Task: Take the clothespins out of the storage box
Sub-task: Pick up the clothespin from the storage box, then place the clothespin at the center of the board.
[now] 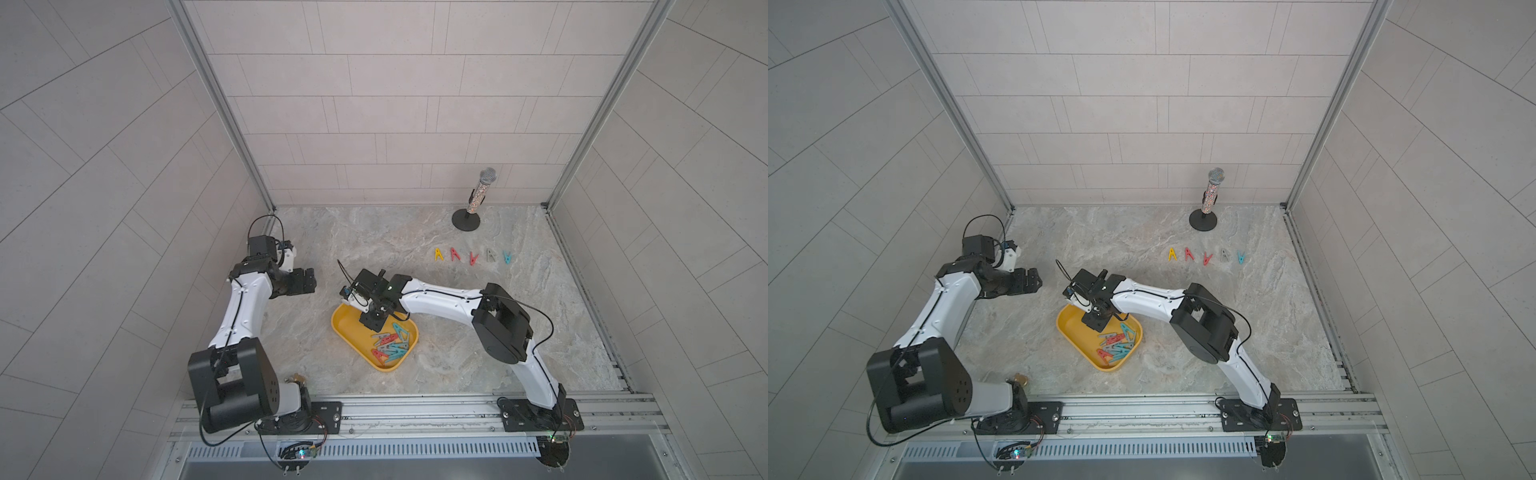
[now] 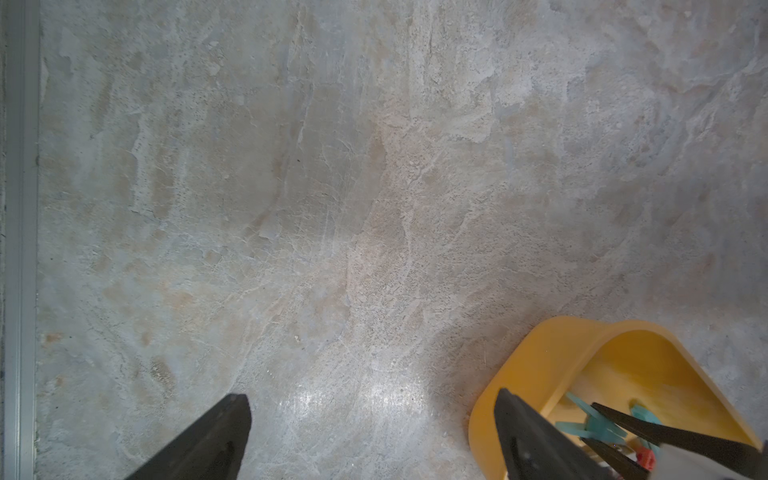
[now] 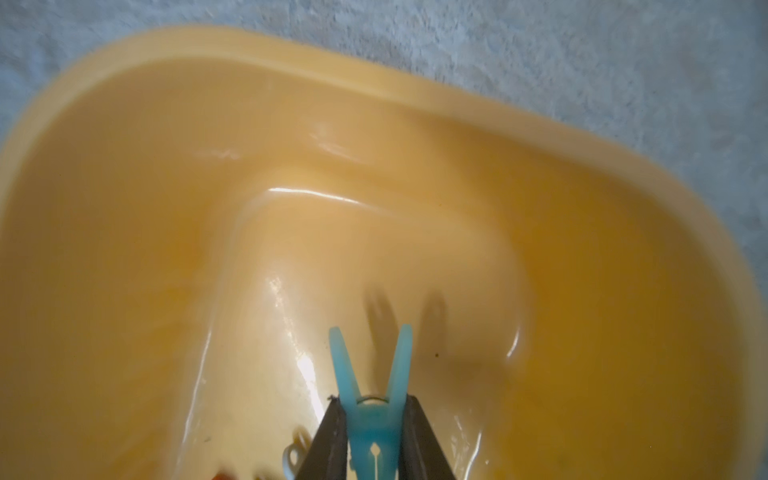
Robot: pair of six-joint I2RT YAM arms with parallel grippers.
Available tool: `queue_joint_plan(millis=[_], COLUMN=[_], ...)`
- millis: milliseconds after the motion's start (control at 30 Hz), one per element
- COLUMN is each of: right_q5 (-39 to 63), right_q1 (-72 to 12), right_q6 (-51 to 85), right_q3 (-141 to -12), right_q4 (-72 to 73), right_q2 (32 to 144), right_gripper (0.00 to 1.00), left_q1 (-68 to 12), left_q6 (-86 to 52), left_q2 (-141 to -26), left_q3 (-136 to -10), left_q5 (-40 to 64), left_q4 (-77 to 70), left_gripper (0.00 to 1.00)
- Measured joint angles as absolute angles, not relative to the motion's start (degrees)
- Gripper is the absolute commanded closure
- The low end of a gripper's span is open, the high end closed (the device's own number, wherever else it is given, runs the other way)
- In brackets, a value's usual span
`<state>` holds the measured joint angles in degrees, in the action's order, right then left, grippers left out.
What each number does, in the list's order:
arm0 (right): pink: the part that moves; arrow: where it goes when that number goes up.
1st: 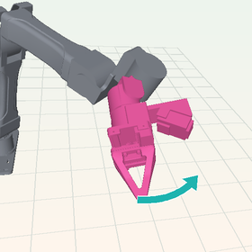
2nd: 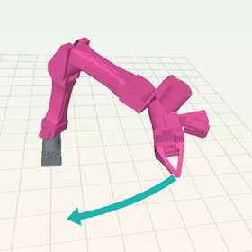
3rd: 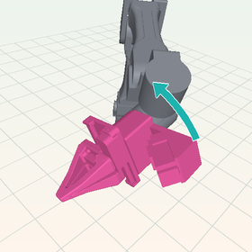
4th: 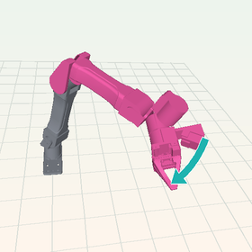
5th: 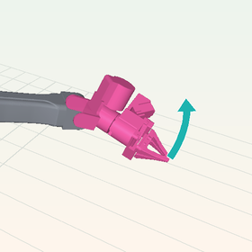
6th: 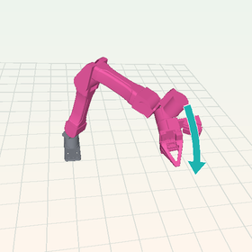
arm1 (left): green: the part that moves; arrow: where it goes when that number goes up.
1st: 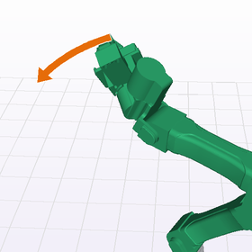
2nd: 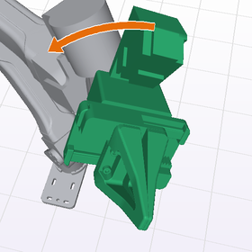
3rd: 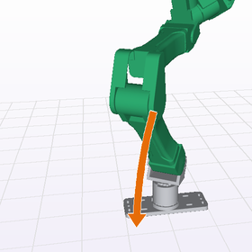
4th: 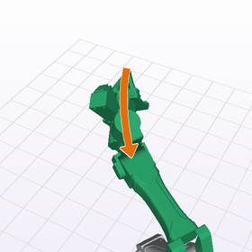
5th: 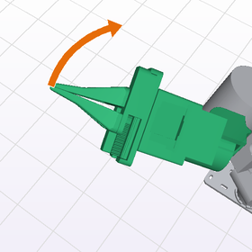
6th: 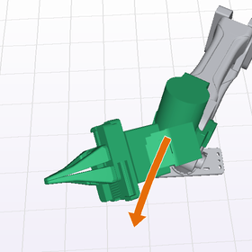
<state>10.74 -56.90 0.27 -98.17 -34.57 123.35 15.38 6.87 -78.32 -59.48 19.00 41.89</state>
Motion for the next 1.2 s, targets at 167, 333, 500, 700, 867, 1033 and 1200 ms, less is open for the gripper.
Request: queue_joint_plan(millis=[167, 333, 500, 700, 867, 1033, 1200], right_q5=[12.0, 14.0, 15.4, 15.6, 12.4, 8.5, 6.4], right_q1=[-56.9, -56.3, -54.2, -49.3, -45.6, -41.6, -37.1], right_q6=[1.0, 2.8, 5.4, 9.9, 13.4, 18.2, 22.4], right_q3=[-95.9, -93.1, -89.9, -83.9, -79.9, -75.9, -72.4], right_q4=[-33.6, -31.7, -29.2, -25.9, -24.6, -24.0, -23.4], right_q2=[118.0, 112.1, 107.7, 103.3, 101.0, 99.6, 99.5], right_gripper=[0.83, 0.83, 0.83, 0.82, 0.82, 0.82, 0.83], left_q1=[15.4, 15.4, 15.4, 15.4, 15.4, 15.4, 15.4], left_q6=[6.9, 6.9, 6.9, 6.9, 6.9, 6.9, 6.9], left_q2=[-78.3, -78.3, -78.3, -78.3, -78.3, -78.3, -78.3], left_q3=[-59.5, -59.5, -59.5, -59.5, -59.5, -59.5, -59.5], left_q5=[19.0, 19.0, 19.0, 19.0, 19.0, 19.0, 19.0], left_q4=[41.9, 41.9, 41.9, 41.9, 41.9, 41.9, 41.9], left_gripper=[0.00, 0.00, 0.00, 0.00, 0.00, 0.00, 0.00])
